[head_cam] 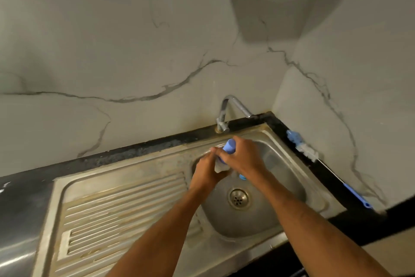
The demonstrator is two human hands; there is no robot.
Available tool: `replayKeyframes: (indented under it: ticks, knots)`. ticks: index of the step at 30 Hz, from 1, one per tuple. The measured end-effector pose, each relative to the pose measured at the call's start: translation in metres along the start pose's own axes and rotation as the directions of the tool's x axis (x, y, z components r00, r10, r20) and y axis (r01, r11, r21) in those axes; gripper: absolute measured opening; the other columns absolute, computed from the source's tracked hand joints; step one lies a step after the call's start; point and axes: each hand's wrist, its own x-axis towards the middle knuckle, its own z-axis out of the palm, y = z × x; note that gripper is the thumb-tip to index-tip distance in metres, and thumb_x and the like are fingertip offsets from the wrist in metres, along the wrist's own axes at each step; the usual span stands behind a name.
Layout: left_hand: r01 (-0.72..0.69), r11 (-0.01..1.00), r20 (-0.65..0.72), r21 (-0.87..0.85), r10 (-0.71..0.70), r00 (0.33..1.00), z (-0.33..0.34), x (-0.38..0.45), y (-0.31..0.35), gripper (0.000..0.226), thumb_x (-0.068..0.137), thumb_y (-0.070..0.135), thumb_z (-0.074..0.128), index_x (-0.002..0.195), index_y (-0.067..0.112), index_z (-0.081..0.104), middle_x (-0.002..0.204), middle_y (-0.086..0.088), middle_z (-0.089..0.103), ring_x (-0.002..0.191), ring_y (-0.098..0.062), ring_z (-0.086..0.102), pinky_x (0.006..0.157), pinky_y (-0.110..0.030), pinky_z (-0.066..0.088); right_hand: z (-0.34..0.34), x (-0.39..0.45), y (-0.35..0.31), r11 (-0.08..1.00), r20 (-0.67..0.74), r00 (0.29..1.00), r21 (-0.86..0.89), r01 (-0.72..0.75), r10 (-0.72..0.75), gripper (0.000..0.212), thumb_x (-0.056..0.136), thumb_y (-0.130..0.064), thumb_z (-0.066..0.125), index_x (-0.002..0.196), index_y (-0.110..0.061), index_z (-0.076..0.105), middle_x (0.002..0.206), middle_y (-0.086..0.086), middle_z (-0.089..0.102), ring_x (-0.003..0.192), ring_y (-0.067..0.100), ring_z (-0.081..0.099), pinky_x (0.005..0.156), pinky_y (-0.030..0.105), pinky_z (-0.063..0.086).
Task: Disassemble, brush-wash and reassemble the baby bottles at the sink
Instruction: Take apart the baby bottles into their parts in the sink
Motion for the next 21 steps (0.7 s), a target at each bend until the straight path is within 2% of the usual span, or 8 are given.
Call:
replayKeyframes:
  ticks: [3,6,11,13,15,17,19,21]
  knots:
    - [-0.018,1.000,0.020,0.022,0.017,1.000,0.024,0.014,0.001,0.049,0.078,0.036,0.084,0.119,0.028,0.061,0.115,0.016,0.067,0.101,0.000,0.062,0.088,-0.014,0.047,-0.018,0.016,0.018,0.990,0.050,0.998,-0.140,-0.019,0.026,0.047,0.077,-0.056,0.076,0.097,-0.016,0.062,0.091,-0.006,0.062,0.088,0.011,0.061,0.078,0.024,0.049]
    - [0.012,1.000,0.050,0.006,-0.012,0.999,0.034,0.025,-0.001,0.047,0.075,0.033,0.086,0.117,0.027,0.064,0.108,0.017,0.068,0.097,0.000,0.064,0.080,-0.007,0.042,-0.034,0.028,0.035,0.984,0.164,0.984,-0.150,0.095,-0.070,0.040,0.076,-0.043,0.082,0.096,-0.014,0.063,0.088,-0.003,0.061,0.083,0.013,0.057,0.072,0.025,0.046]
    - [0.008,0.999,0.175,-0.045,0.000,0.985,0.040,0.044,-0.004,0.051,0.073,0.027,0.089,0.118,0.025,0.066,0.097,0.022,0.065,0.091,0.011,0.063,0.078,-0.007,0.045,-0.057,0.044,0.055,0.932,0.442,0.856,-0.106,0.347,-0.269,0.024,0.072,-0.022,0.079,0.091,-0.027,0.063,0.084,-0.010,0.062,0.080,0.005,0.058,0.069,0.026,0.051]
    - [0.026,0.999,0.218,-0.028,-0.019,0.976,0.047,0.045,-0.014,0.053,0.073,0.027,0.089,0.121,0.024,0.066,0.098,0.018,0.067,0.091,0.008,0.064,0.078,-0.011,0.046,-0.070,0.053,0.058,0.908,0.440,0.826,-0.053,0.417,-0.354,0.025,0.073,-0.007,0.071,0.092,-0.022,0.065,0.088,-0.007,0.063,0.084,0.007,0.059,0.073,0.029,0.054]
    - [0.062,0.998,0.218,-0.022,-0.056,0.974,0.056,0.042,-0.026,0.058,0.071,0.027,0.091,0.124,0.023,0.066,0.103,0.013,0.070,0.093,0.002,0.066,0.081,-0.015,0.048,-0.085,0.063,0.063,0.924,0.358,0.860,0.020,0.381,-0.362,0.035,0.073,-0.003,0.075,0.101,-0.022,0.066,0.097,-0.009,0.066,0.093,0.007,0.063,0.079,0.023,0.055]
    - [0.109,0.993,0.177,-0.037,-0.100,0.979,0.066,0.041,-0.032,0.059,0.071,0.027,0.091,0.124,0.022,0.066,0.106,0.013,0.070,0.094,0.000,0.066,0.082,-0.013,0.049,-0.096,0.071,0.076,0.949,0.307,0.899,0.056,0.310,-0.312,0.040,0.072,-0.011,0.082,0.105,-0.025,0.066,0.100,-0.012,0.068,0.096,0.006,0.064,0.080,0.018,0.055]
    - [0.124,0.992,0.143,-0.024,-0.120,0.982,0.073,0.041,-0.027,0.058,0.073,0.025,0.090,0.126,0.023,0.064,0.108,0.016,0.067,0.096,0.001,0.064,0.082,-0.009,0.048,-0.098,0.070,0.095,0.969,0.343,0.910,-0.007,0.249,-0.231,0.036,0.070,-0.016,0.084,0.100,-0.024,0.067,0.095,-0.010,0.068,0.091,0.006,0.065,0.076,0.019,0.055]
    - [0.147,0.988,0.126,-0.038,-0.141,0.982,0.082,0.045,-0.022,0.056,0.075,0.023,0.088,0.125,0.027,0.062,0.108,0.017,0.066,0.098,0.001,0.064,0.083,-0.008,0.047,-0.082,0.062,0.125,0.988,0.388,0.917,-0.071,0.134,-0.097,0.028,0.070,-0.011,0.080,0.095,-0.018,0.069,0.090,-0.003,0.069,0.087,0.011,0.065,0.074,0.025,0.057]
